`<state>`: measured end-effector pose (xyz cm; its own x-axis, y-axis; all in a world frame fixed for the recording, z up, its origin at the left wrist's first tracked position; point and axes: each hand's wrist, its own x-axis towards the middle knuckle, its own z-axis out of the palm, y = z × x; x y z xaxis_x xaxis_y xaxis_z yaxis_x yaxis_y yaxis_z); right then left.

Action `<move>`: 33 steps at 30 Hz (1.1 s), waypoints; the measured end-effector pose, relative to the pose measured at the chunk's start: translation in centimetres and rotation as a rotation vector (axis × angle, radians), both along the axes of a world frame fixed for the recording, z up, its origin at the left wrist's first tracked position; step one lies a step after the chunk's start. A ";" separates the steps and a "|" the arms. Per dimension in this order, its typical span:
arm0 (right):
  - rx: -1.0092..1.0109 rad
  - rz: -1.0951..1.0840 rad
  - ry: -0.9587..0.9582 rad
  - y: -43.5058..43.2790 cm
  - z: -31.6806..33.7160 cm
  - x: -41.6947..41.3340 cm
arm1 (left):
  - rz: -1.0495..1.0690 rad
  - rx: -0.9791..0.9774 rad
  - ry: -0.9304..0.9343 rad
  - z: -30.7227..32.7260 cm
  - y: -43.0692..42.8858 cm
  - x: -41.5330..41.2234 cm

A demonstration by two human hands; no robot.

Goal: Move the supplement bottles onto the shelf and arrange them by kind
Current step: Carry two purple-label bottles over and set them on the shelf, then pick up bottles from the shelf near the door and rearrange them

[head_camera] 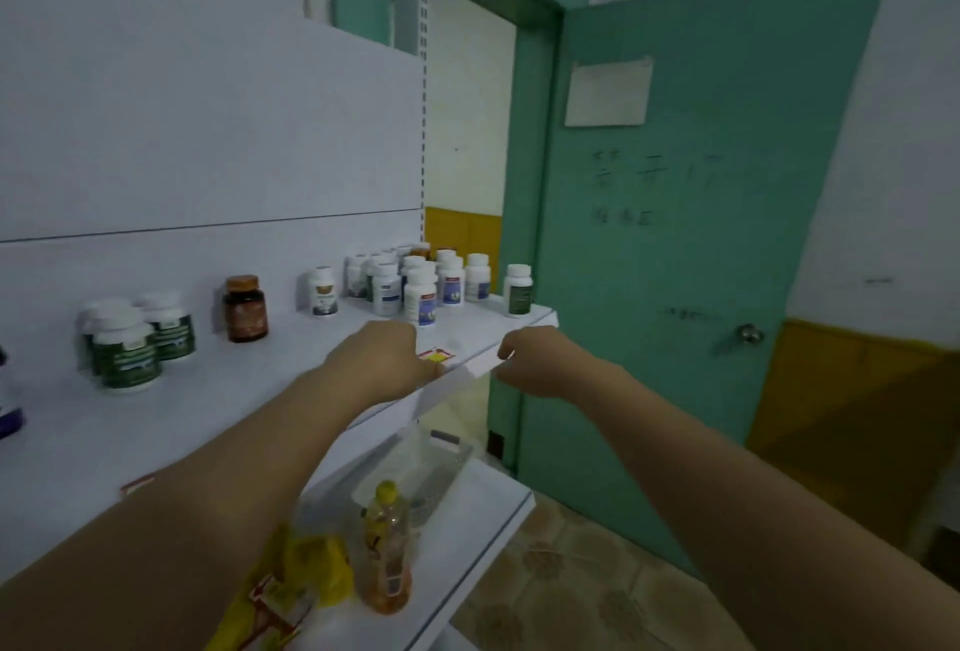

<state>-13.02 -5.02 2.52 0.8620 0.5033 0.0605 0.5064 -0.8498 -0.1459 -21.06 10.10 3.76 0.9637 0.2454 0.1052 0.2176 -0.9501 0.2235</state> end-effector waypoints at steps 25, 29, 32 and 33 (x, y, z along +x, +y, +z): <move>0.339 0.205 0.128 -4.4 -2.3 28.0 | 0.273 -0.386 -0.156 -3.2 -8.7 24.4; 0.433 0.260 0.150 -2.5 -2.6 30.7 | 0.230 -0.497 -0.156 -4.3 -7.6 27.8; 0.517 0.290 0.213 -1.6 -2.1 32.5 | 0.169 -0.562 -0.214 -4.5 -7.1 30.0; 0.571 0.282 0.240 -1.3 -1.8 33.2 | 0.154 -0.588 -0.238 -4.5 -7.1 30.8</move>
